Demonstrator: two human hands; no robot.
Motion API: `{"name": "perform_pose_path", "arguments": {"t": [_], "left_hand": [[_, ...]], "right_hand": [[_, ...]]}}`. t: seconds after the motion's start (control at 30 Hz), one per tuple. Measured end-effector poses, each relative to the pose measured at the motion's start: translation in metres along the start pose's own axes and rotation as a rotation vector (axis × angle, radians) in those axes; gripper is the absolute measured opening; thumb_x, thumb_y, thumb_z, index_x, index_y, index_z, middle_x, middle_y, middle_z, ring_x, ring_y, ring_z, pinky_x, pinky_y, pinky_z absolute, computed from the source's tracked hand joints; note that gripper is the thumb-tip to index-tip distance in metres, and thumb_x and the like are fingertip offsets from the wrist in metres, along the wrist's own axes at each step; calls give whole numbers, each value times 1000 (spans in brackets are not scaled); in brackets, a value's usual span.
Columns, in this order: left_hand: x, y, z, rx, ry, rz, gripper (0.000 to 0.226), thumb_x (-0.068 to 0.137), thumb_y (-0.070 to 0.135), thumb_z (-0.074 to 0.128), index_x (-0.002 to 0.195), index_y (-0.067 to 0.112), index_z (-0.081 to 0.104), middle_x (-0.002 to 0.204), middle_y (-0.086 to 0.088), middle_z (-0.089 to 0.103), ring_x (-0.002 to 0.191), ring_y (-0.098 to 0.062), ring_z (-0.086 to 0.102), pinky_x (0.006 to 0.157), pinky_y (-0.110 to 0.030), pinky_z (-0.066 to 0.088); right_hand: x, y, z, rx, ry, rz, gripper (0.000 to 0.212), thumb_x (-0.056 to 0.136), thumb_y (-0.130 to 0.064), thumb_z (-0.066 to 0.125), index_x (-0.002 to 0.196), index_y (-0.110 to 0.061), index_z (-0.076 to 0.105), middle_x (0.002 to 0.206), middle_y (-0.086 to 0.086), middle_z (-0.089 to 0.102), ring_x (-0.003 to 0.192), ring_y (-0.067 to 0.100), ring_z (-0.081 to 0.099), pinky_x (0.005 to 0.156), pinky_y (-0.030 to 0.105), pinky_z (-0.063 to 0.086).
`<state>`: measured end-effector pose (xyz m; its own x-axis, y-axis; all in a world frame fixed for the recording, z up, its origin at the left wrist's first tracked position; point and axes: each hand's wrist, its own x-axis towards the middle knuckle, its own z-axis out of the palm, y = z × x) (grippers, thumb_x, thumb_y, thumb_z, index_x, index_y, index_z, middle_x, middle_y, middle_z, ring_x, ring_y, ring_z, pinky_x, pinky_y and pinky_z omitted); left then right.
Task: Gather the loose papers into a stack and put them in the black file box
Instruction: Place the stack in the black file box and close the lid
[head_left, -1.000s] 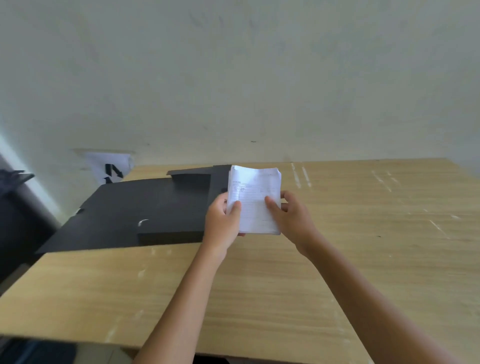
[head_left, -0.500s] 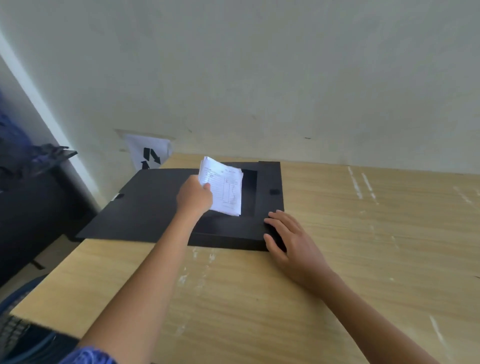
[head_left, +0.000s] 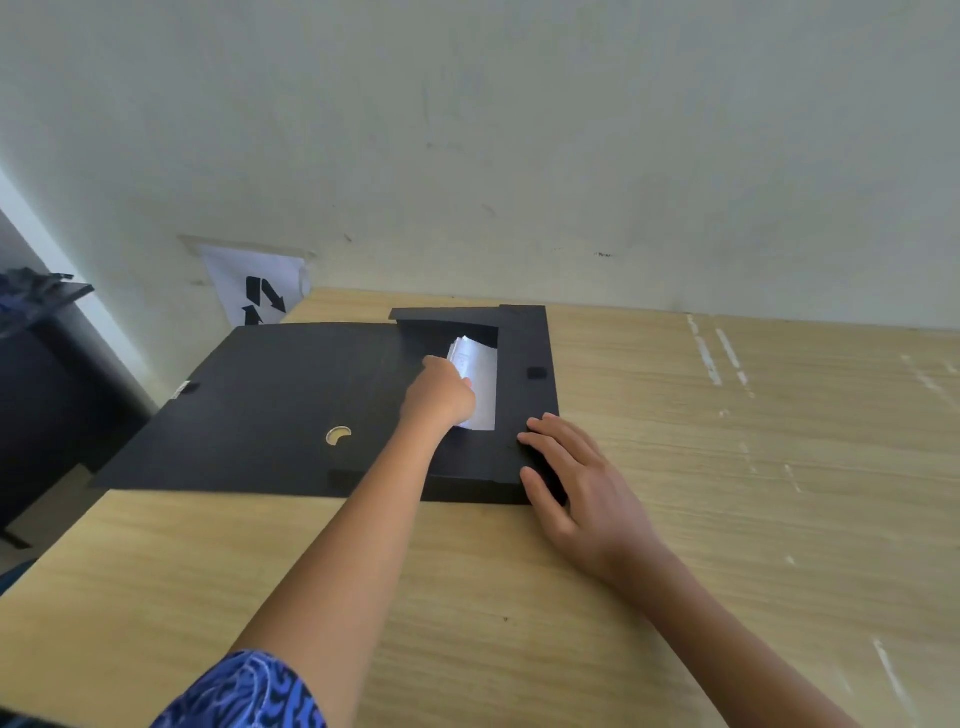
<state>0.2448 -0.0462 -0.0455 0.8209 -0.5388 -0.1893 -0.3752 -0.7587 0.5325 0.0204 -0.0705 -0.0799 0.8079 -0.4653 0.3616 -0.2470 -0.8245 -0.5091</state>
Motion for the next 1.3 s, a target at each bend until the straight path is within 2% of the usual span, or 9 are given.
{"name": "perform_pose_path", "arguments": {"t": [0.2, 0.33, 0.43, 0.5, 0.67, 0.87, 1.03, 1.13, 1.3], "left_hand": [[-5, 20, 17, 17, -72, -28, 54, 104, 24, 58, 146, 2, 33, 127, -18, 59, 110, -32, 63, 71, -33, 48], [-12, 16, 17, 231, 28, 75, 49, 111, 39, 37, 146, 6, 46, 146, -20, 47, 133, -36, 47, 101, -42, 44], [-23, 3, 2, 196, 27, 147, 53, 112, 41, 30, 153, 10, 42, 153, -18, 47, 142, -38, 41, 110, -49, 39], [-35, -11, -16, 72, 104, 217, 54, 111, 40, 36, 159, 17, 36, 156, -13, 47, 145, -39, 40, 110, -52, 41], [-72, -71, -54, 30, 384, 301, 47, 107, 27, 48, 154, 25, 49, 147, -5, 58, 137, -32, 47, 97, -49, 54], [-100, -149, -77, 136, 451, 136, 48, 104, 35, 52, 151, 24, 52, 150, -1, 56, 139, -29, 46, 98, -49, 53], [-104, -211, -90, 208, 449, -128, 59, 103, 45, 50, 156, 19, 44, 156, -9, 47, 141, -33, 43, 102, -48, 49], [-100, -230, -95, 275, 486, -198, 65, 102, 53, 48, 153, 13, 45, 153, -15, 50, 138, -36, 45, 106, -47, 45], [-86, -241, -102, 123, 598, -374, 82, 95, 63, 55, 148, 1, 44, 148, -19, 51, 133, -39, 43, 108, -48, 39]], "right_hand": [[0, 1, 1, -18, -8, 3, 55, 101, -47, 38, 145, -18, 54, 155, -7, 46, 151, 6, 26, 120, 21, 23], [1, 1, 0, -20, -12, 10, 51, 103, -43, 41, 145, -18, 53, 155, -6, 45, 151, 6, 25, 119, 20, 21], [0, 0, 0, -28, -18, 6, 49, 104, -41, 42, 147, -21, 52, 156, -7, 44, 151, 7, 25, 118, 20, 20], [0, -1, -2, -14, -22, 14, 47, 104, -40, 43, 147, -22, 52, 156, -7, 44, 152, 8, 24, 119, 23, 22], [0, -10, 2, -174, 3, 28, 46, 104, -37, 40, 145, -21, 53, 155, -3, 48, 151, 14, 28, 126, 36, 21], [17, -68, 34, -357, -21, -154, 48, 104, -45, 44, 146, -23, 54, 150, 1, 54, 146, 25, 41, 123, 44, 23], [14, -89, 64, -323, -60, -126, 46, 109, -40, 35, 152, -26, 46, 159, -4, 44, 152, 20, 30, 126, 37, 11], [14, -85, 62, -193, -14, -78, 39, 107, -31, 48, 144, -22, 57, 151, -3, 53, 147, 19, 40, 123, 34, 20], [11, -86, 63, -142, 29, -71, 33, 102, -20, 59, 135, -17, 66, 142, 1, 63, 138, 25, 51, 117, 40, 34]]}}
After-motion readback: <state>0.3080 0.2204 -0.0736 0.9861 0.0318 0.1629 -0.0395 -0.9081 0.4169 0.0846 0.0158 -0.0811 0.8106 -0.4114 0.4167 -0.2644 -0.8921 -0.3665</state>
